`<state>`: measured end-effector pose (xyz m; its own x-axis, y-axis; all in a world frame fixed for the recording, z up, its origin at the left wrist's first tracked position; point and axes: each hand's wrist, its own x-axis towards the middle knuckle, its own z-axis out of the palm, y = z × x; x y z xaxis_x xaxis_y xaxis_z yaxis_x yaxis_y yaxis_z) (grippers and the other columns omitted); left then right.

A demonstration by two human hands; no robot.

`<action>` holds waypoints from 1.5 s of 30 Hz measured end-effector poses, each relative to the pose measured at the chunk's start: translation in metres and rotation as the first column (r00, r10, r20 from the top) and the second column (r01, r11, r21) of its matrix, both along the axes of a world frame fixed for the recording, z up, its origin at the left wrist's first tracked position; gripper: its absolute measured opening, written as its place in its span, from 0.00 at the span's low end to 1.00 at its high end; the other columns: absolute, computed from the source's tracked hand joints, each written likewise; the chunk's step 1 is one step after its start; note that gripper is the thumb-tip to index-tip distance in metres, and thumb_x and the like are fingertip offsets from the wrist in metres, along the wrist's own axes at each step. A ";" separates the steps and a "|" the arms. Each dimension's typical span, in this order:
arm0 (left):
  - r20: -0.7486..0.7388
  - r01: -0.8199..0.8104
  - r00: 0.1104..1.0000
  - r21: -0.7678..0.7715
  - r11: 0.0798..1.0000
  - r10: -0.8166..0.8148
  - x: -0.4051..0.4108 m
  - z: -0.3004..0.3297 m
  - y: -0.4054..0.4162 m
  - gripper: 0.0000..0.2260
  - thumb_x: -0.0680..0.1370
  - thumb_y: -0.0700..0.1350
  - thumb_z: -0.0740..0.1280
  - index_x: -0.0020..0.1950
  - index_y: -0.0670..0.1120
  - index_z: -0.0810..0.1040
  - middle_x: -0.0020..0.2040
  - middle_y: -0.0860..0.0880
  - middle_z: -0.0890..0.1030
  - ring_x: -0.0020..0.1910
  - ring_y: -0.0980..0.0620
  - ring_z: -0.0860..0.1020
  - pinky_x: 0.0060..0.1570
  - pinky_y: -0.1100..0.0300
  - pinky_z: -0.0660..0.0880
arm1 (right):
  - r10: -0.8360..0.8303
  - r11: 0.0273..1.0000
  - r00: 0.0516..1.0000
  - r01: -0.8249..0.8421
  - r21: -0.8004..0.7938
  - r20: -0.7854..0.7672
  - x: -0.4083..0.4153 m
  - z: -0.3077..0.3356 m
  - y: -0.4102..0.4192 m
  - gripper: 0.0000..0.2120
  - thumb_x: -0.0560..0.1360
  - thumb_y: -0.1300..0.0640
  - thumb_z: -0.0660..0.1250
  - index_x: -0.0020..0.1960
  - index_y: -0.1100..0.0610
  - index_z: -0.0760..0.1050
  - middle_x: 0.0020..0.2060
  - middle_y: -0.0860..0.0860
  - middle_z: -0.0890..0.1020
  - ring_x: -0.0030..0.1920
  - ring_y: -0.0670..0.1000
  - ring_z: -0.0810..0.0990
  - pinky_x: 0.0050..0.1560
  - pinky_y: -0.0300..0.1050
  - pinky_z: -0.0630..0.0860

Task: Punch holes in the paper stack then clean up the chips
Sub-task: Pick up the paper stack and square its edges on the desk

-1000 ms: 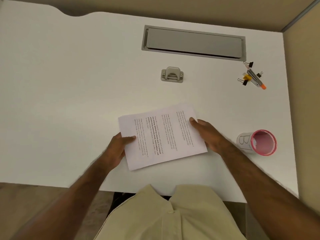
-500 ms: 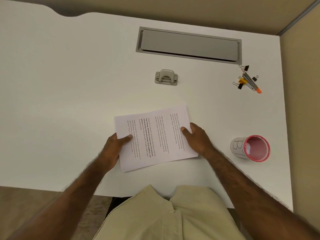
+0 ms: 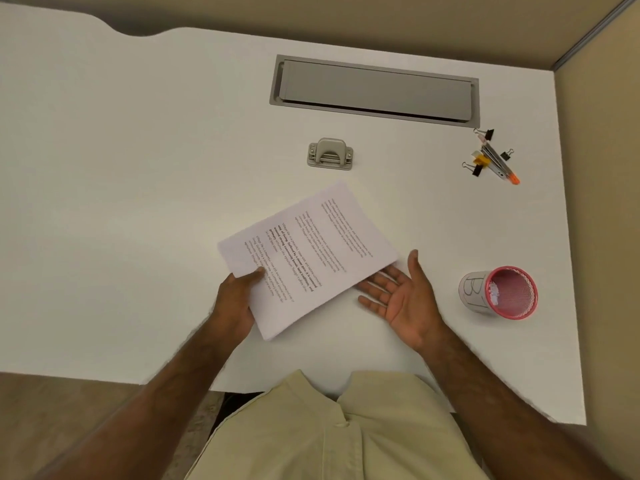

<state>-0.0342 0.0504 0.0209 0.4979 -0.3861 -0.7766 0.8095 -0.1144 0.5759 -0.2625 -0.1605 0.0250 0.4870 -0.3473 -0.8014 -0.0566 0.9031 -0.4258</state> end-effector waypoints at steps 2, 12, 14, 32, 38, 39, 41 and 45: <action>-0.023 -0.052 0.998 -0.004 0.999 0.052 -0.014 0.002 -0.005 0.19 0.82 0.34 0.68 0.73 0.46 0.78 0.64 0.45 0.86 0.56 0.44 0.88 0.49 0.48 0.85 | -0.013 1.000 1.000 0.013 0.009 0.025 0.000 -0.004 0.019 0.35 0.79 0.30 0.64 0.73 0.56 0.76 0.67 0.60 0.83 0.67 0.63 0.83 0.64 0.66 0.80; -0.108 -0.128 0.987 -0.059 0.990 0.121 -0.074 0.004 -0.020 0.20 0.83 0.35 0.66 0.75 0.44 0.76 0.67 0.43 0.85 0.65 0.40 0.84 0.60 0.42 0.82 | 0.019 0.985 0.990 -0.042 -0.167 -0.140 0.026 -0.009 0.048 0.14 0.85 0.59 0.64 0.70 0.49 0.78 0.60 0.52 0.88 0.61 0.57 0.87 0.58 0.65 0.84; -0.129 -0.097 0.988 -0.088 0.991 0.086 -0.068 0.009 -0.017 0.19 0.84 0.38 0.65 0.75 0.45 0.76 0.67 0.42 0.85 0.64 0.41 0.85 0.55 0.44 0.84 | 0.025 0.979 0.983 -0.061 -0.195 -0.183 0.026 -0.007 0.044 0.14 0.86 0.60 0.63 0.68 0.49 0.79 0.59 0.51 0.88 0.60 0.56 0.87 0.56 0.63 0.85; -0.010 0.390 0.919 -0.099 0.915 -0.393 0.013 0.008 -0.031 0.17 0.83 0.39 0.68 0.72 0.42 0.79 0.66 0.40 0.85 0.63 0.37 0.85 0.56 0.45 0.86 | 0.473 0.830 0.862 -0.506 -0.237 -0.184 0.023 0.015 0.006 0.14 0.85 0.59 0.65 0.69 0.52 0.78 0.62 0.53 0.87 0.61 0.60 0.86 0.62 0.67 0.81; 0.010 0.338 0.941 -0.037 0.940 -0.338 0.005 -0.002 -0.030 0.15 0.83 0.39 0.69 0.70 0.44 0.80 0.63 0.41 0.87 0.60 0.38 0.86 0.55 0.44 0.85 | 0.347 0.870 0.907 -0.406 -0.280 -0.237 0.030 0.016 0.004 0.17 0.84 0.53 0.68 0.71 0.52 0.74 0.64 0.54 0.85 0.61 0.59 0.86 0.54 0.58 0.85; 0.012 0.330 0.944 -0.034 0.943 -0.330 0.004 -0.002 -0.030 0.14 0.83 0.39 0.69 0.69 0.45 0.80 0.63 0.41 0.87 0.58 0.39 0.87 0.54 0.44 0.86 | 0.299 0.871 0.916 -0.376 -0.316 -0.266 0.031 0.014 0.006 0.18 0.83 0.52 0.69 0.72 0.50 0.73 0.65 0.54 0.84 0.60 0.57 0.87 0.50 0.55 0.85; 0.016 0.316 0.949 -0.027 0.948 -0.315 0.003 -0.005 -0.032 0.13 0.83 0.40 0.70 0.68 0.45 0.81 0.62 0.41 0.87 0.55 0.41 0.88 0.52 0.44 0.86 | 0.217 0.852 0.926 -0.334 -0.404 -0.309 0.034 0.009 0.011 0.23 0.83 0.51 0.70 0.75 0.47 0.69 0.66 0.53 0.82 0.57 0.51 0.86 0.50 0.49 0.84; 0.012 0.284 0.959 0.000 0.959 -0.284 0.002 -0.008 -0.034 0.13 0.82 0.41 0.71 0.67 0.44 0.82 0.61 0.40 0.87 0.54 0.40 0.87 0.54 0.43 0.85 | 0.269 0.675 0.866 -0.482 -0.559 -0.422 0.039 0.000 0.021 0.31 0.83 0.50 0.69 0.83 0.50 0.61 0.78 0.47 0.72 0.75 0.46 0.74 0.77 0.53 0.70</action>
<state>-0.0319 0.0167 0.0132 0.3767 -0.5145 -0.7703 0.7367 -0.3376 0.5858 -0.2237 -0.1394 0.0253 0.4814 -0.6543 -0.5832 -0.5411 0.3015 -0.7850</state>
